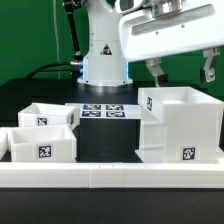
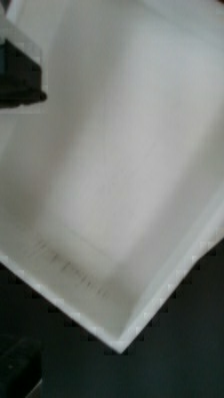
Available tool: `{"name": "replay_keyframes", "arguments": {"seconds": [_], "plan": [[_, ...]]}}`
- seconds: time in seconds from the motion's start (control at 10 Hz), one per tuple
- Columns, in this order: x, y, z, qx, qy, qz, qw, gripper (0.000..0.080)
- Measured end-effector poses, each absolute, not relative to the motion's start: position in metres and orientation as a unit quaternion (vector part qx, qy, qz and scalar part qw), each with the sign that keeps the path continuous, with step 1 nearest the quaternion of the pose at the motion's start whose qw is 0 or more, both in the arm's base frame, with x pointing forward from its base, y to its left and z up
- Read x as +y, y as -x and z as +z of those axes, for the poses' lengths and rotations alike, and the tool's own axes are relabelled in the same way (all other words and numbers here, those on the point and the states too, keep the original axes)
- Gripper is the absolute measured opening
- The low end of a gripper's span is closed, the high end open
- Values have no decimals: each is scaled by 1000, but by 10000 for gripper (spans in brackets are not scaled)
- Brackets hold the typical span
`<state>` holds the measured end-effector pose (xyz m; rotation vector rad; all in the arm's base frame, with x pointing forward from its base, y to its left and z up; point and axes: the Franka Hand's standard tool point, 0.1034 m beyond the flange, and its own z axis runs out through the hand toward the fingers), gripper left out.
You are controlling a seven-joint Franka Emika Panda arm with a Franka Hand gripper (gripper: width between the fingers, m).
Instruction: Assemble drawer
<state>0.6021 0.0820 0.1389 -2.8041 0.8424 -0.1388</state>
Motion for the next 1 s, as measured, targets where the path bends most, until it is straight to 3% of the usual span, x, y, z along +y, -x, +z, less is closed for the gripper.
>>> {"name": "replay_keyframes", "arguments": {"seconds": [0.2,0.7,1.0], "plan": [[72,-598,139,116,989,-56,70,649],[65,-595,136,-97,992,-65,53,649],[10,-585,142,-149,986,-67,33,649]]}}
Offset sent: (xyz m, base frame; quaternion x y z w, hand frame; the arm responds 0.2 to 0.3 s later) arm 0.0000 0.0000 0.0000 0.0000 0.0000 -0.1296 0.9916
